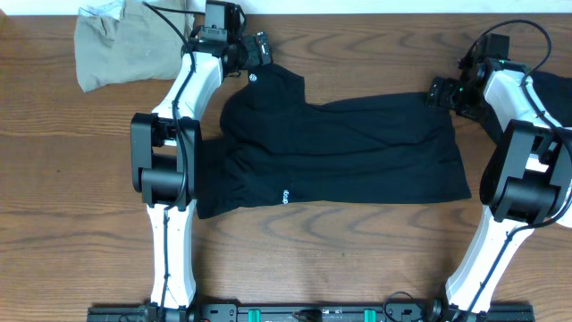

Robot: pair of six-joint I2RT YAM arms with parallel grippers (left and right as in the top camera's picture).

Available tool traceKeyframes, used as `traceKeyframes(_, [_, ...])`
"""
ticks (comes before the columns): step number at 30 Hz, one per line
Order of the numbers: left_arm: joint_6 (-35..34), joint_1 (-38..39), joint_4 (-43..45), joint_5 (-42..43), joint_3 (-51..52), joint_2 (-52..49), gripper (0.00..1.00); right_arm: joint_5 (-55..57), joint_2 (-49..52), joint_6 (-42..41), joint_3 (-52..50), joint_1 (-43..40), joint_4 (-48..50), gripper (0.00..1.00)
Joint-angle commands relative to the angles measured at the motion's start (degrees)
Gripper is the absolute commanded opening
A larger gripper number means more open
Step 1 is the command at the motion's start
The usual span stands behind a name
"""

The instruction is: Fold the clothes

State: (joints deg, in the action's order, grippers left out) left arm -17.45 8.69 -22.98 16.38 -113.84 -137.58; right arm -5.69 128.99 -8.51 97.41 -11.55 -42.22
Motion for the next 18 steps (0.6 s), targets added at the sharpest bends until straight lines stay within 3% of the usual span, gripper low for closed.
traceKeyframes(1, [1.6,0.1,-0.3,-1.5,-1.2,0.9,1.0,-1.0,2.4,1.1,0.4,-0.2,0.1,0.99])
traceKeyframes(5, [1.6,0.1,-0.3,-1.7,-1.2,0.3,0.93,-1.0,2.4,1.1,0.4,-0.2,0.2,0.99])
traceKeyframes(18, [1.6,1.0,-0.1,-1.5,-1.2,-3.1,0.94,-1.0,2.4,1.1,0.4,0.6,0.7,0.91])
